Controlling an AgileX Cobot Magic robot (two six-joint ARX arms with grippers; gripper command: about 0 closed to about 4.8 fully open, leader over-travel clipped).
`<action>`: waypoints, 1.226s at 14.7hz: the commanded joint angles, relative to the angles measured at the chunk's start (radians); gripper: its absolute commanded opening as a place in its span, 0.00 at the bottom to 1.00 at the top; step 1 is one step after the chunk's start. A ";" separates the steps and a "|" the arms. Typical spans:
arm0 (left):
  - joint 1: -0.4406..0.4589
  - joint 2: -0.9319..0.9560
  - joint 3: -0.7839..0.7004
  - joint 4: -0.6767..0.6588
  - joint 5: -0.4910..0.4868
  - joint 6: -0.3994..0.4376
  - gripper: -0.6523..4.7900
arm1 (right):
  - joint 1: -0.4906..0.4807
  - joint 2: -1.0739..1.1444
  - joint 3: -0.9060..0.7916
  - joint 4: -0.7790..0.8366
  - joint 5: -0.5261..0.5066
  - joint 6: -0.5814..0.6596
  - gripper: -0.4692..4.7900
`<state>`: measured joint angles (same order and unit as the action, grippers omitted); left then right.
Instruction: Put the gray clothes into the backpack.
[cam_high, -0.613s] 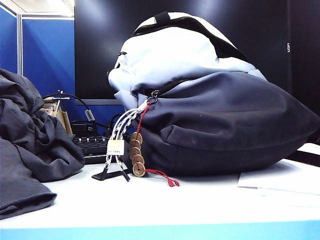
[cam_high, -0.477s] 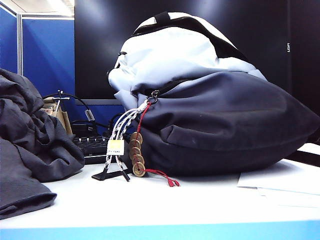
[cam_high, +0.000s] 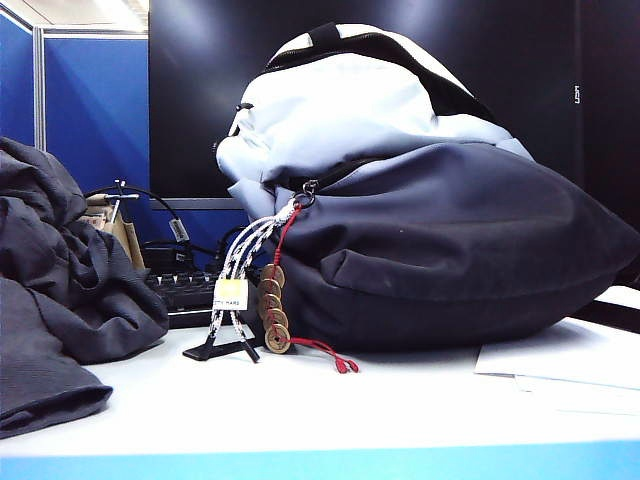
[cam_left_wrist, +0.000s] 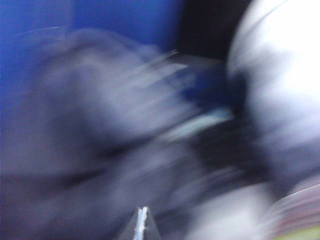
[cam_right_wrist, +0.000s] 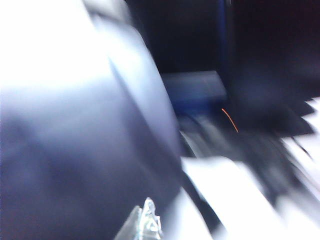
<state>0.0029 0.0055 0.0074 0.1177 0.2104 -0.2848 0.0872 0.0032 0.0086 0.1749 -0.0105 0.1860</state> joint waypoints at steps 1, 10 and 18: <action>-0.001 -0.002 0.009 0.569 -0.060 -0.396 0.12 | 0.000 -0.002 0.000 0.418 0.059 0.107 0.08; -0.024 0.509 0.604 0.229 0.238 0.005 0.11 | 0.002 0.552 0.708 0.297 -0.380 0.209 0.08; -0.068 0.724 0.610 -0.079 -0.079 0.173 0.11 | 0.253 1.569 1.542 -0.193 -0.551 0.020 0.70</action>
<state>-0.0685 0.7067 0.6128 0.0376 0.1493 -0.1085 0.3313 1.5593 1.5352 -0.0296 -0.6231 0.2829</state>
